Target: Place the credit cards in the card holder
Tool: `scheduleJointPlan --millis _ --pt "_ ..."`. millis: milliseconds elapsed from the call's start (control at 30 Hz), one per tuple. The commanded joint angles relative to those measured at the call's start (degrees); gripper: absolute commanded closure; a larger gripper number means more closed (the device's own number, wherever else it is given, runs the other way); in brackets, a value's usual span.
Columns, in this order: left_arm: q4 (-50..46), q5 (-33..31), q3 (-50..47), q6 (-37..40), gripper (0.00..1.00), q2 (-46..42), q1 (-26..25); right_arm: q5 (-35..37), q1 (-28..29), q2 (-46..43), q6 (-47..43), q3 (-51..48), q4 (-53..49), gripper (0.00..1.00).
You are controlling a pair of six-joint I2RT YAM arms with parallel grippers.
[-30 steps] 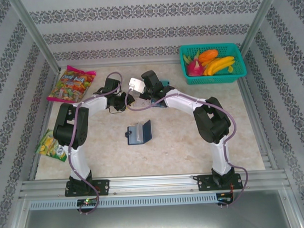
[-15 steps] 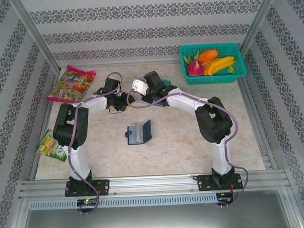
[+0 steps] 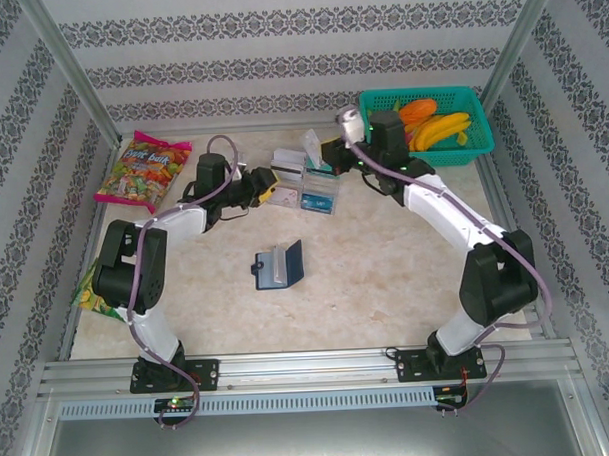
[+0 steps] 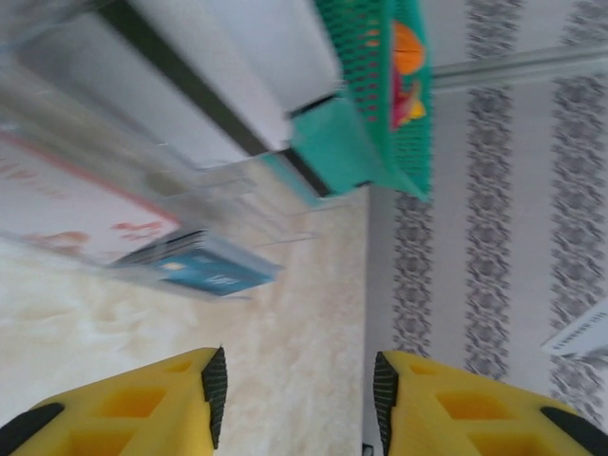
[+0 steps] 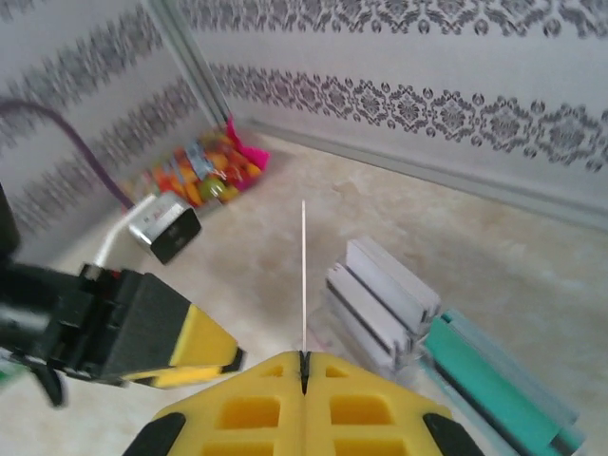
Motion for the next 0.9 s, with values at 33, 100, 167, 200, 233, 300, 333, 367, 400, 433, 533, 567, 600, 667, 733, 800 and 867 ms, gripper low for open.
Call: scheduleJointPlan --millis 33,100,167,200,233,300,333,367,400,433,533,567,600,667,733,800,867 --pt "20.90 6.02 -0.70 -6.96 0.46 -0.33 -0.32 -12.84 -0.91 -1.02 23.23 -5.24 8.79 0.95" --pt "25.24 7.09 0.14 -9.56 0.45 0.74 -0.36 -15.65 -1.60 -1.19 28.02 -6.82 12.99 0.95" --pt "27.55 9.08 2.24 -11.13 0.45 2.32 -1.07 -18.10 -1.84 -1.11 32.09 -7.54 16.77 0.95" --pt "27.68 10.09 3.49 -11.46 0.45 3.01 -1.60 -19.17 -1.84 -0.75 33.26 -7.27 17.24 0.95" --pt "27.73 10.72 4.50 -11.47 0.46 3.42 -2.23 -20.18 -1.84 -0.48 33.98 -6.94 17.36 0.95" --pt "24.93 11.58 6.78 -9.93 0.46 3.92 -3.48 -21.47 -1.59 -0.32 35.03 -7.03 18.76 0.95" --pt "22.97 11.54 7.52 -8.61 0.47 3.80 -3.89 -21.74 -1.49 -0.44 35.70 -7.39 19.98 0.96" --pt "20.97 11.35 8.09 -7.25 0.47 3.68 -4.26 -21.83 -1.49 -0.45 36.43 -7.75 21.27 0.96" --pt "19.80 11.13 8.41 -6.39 0.49 3.49 -4.47 -22.03 -1.47 -0.38 36.44 -7.53 21.08 0.96" --pt "19.76 11.02 8.65 -6.42 0.50 3.40 -4.58 -22.25 -1.41 -0.24 36.31 -7.44 20.85 0.96" --pt "20.13 10.99 9.32 -7.39 0.53 3.43 -4.85 -22.22 -1.25 0.44 36.74 -7.70 21.14 0.96" --pt "20.13 11.14 9.63 -7.64 0.53 3.47 -5.07 -22.46 -1.29 0.89 37.07 -7.89 21.98 0.96" --pt "20.13 11.24 9.80 -7.77 0.52 3.50 -5.22 -22.30 -1.32 1.05 37.11 -8.01 22.13 0.96" --pt "20.30 11.56 9.98 -8.19 0.53 3.45 -5.46 -20.92 -1.60 0.96 36.92 -8.69 22.57 0.96" --pt "20.39 11.69 9.61 -8.40 0.52 3.13 -5.27 -20.00 -2.74 0.70 38.03 -9.57 23.75 0.96" --pt "20.72 11.70 9.03 -8.66 0.51 2.74 -4.90 -19.61 -4.19 0.22 39.71 -11.04 26.19 0.96" --pt "20.98 11.72 8.88 -9.10 0.51 2.49 -4.63 -19.10 -5.11 -0.26 39.90 -11.81 26.28 0.97"
